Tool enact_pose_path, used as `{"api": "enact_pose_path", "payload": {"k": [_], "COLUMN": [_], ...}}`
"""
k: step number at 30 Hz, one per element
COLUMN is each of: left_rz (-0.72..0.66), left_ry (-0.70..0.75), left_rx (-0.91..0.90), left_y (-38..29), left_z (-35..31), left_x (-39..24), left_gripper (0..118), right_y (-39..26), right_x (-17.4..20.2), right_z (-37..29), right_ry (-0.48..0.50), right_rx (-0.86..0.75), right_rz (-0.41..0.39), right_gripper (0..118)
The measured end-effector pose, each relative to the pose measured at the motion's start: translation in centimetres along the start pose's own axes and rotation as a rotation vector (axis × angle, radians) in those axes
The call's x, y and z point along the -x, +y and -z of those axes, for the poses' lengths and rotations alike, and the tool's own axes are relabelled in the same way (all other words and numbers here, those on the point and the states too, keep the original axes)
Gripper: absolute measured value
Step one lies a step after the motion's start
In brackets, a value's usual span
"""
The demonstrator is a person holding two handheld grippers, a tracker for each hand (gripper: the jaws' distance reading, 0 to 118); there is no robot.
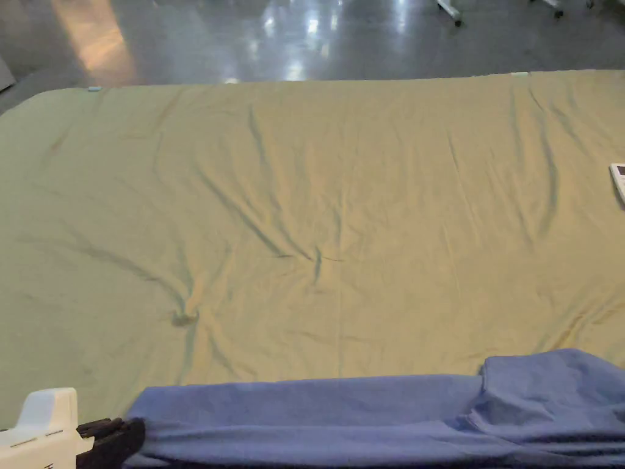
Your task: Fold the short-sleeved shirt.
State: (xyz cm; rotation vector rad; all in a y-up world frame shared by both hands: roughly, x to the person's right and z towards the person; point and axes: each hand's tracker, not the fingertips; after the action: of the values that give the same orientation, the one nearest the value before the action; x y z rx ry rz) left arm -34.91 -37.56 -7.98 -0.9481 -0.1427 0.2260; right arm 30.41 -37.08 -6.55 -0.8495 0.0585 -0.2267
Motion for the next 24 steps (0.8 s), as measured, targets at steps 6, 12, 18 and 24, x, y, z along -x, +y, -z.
{"api": "enact_pose_path", "payload": {"k": [6,12,18,24], "left_rz": [-0.064,-0.011,0.175,0.331], "left_ry": [0.057,0.066,0.030,0.157], "left_rx": [-0.074,-0.282,-0.674,-0.811], "left_y": [-1.2,0.8,2.1,0.5], "left_z": [1.0,-4.5,-13.7,-16.2], "left_x": [1.5,-1.2,-9.9,-17.6], "left_gripper": [95,96,96,85], "right_y": [-1.5,0.2,1.6,1.0], "right_x": [-0.9,0.8,5.7,12.6], "right_z": [1.5,-1.7,-8.2,-12.8], "right_ry": [-0.013,-0.062,-0.067,-0.020], "right_rx": [-0.003,-0.091,-0.405,-0.596], "right_rz": [-0.002,-0.095,-0.207,-0.316], "right_gripper": [69,88,89,85]}}
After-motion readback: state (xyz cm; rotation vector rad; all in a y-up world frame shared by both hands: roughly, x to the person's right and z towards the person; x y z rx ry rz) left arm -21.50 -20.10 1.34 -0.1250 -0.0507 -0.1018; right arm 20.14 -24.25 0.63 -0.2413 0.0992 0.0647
